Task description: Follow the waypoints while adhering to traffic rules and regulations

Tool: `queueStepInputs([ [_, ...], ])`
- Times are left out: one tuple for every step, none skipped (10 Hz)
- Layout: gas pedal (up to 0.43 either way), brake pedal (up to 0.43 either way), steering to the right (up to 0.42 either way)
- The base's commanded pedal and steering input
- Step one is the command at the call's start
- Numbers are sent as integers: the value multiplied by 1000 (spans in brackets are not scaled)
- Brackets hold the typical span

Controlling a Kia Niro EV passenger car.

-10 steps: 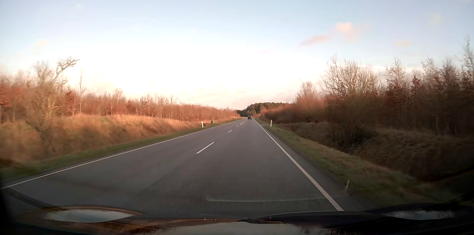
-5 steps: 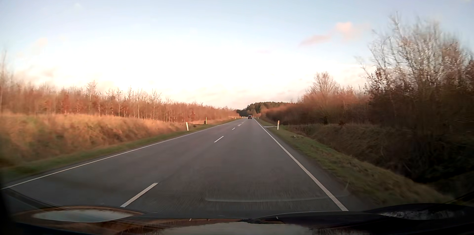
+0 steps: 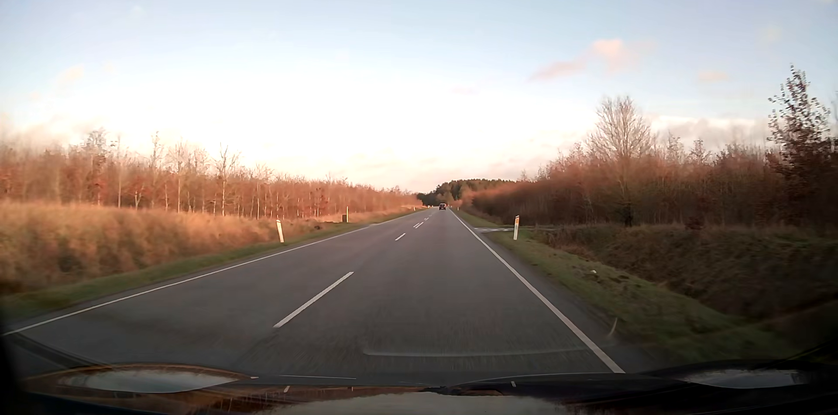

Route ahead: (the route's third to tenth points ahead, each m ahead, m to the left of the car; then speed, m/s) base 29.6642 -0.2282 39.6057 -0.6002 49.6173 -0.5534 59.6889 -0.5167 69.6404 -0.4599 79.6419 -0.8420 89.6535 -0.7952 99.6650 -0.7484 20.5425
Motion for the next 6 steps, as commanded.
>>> queueStepInputs([
  [220, 0, 1],
  [220, 0, 1],
  [220, 0, 1],
  [220, 0, 1],
  [220, 0, 1],
  [220, 0, 1],
])
